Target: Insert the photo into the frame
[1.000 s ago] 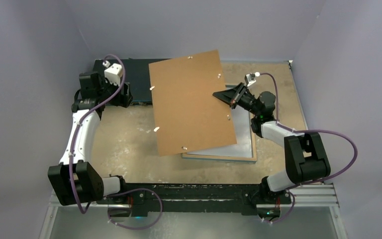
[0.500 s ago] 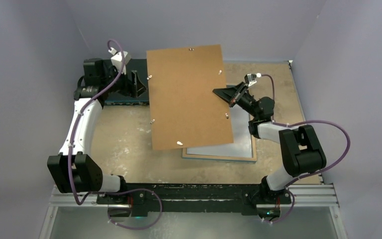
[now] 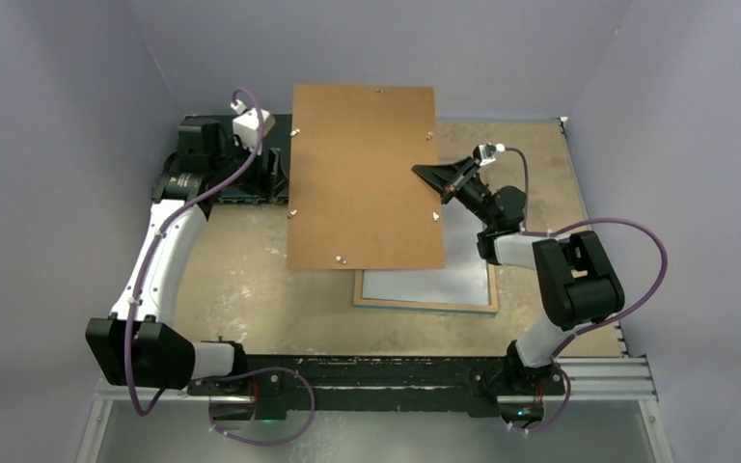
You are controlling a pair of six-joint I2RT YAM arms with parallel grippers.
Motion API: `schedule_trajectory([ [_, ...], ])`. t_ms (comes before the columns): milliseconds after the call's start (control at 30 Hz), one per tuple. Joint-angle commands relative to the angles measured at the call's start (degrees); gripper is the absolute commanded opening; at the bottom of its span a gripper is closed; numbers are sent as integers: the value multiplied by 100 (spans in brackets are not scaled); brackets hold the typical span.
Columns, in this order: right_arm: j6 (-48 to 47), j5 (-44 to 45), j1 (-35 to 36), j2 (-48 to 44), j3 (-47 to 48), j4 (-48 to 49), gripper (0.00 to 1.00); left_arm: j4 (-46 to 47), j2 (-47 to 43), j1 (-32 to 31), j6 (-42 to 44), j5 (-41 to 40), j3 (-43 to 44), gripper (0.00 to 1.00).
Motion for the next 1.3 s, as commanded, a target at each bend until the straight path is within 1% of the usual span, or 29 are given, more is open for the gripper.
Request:
schedule_trajectory([
  [0, -29, 464, 129, -212, 416, 992, 0, -163, -198, -490, 114, -666, -122, 63],
  [267, -478, 1198, 242, -588, 231, 483, 0, -522, -351, -666, 122, -1061, -76, 61],
  [633, -790, 1797, 568, -802, 346, -165, 0, -723, -510, -885, 107, -1038, -42, 61],
  [767, -897, 2072, 657, -961, 212, -327, 0, -805, -491, -1001, 118, -1049, -42, 60],
  [833, -964, 1956, 641, -1068, 150, -578, 0, -818, -519, -1000, 140, -1159, -53, 61],
  [900, -964, 1779, 465, -1158, 50, -671, 0, -828, -511, -1001, 176, -1354, 12, 65],
  [1033, -966, 984, 13, -1282, -172, -933, 0, -704, -443, -990, 283, -1809, 193, 71],
  [1167, -975, 256, -558, -1489, -801, -933, 0, -586, -304, -950, 416, -2128, 352, 75],
  [1267, -1018, -156, -1092, -1770, -1282, -921, 0, -530, -206, -889, 505, -2136, 407, 77],
])
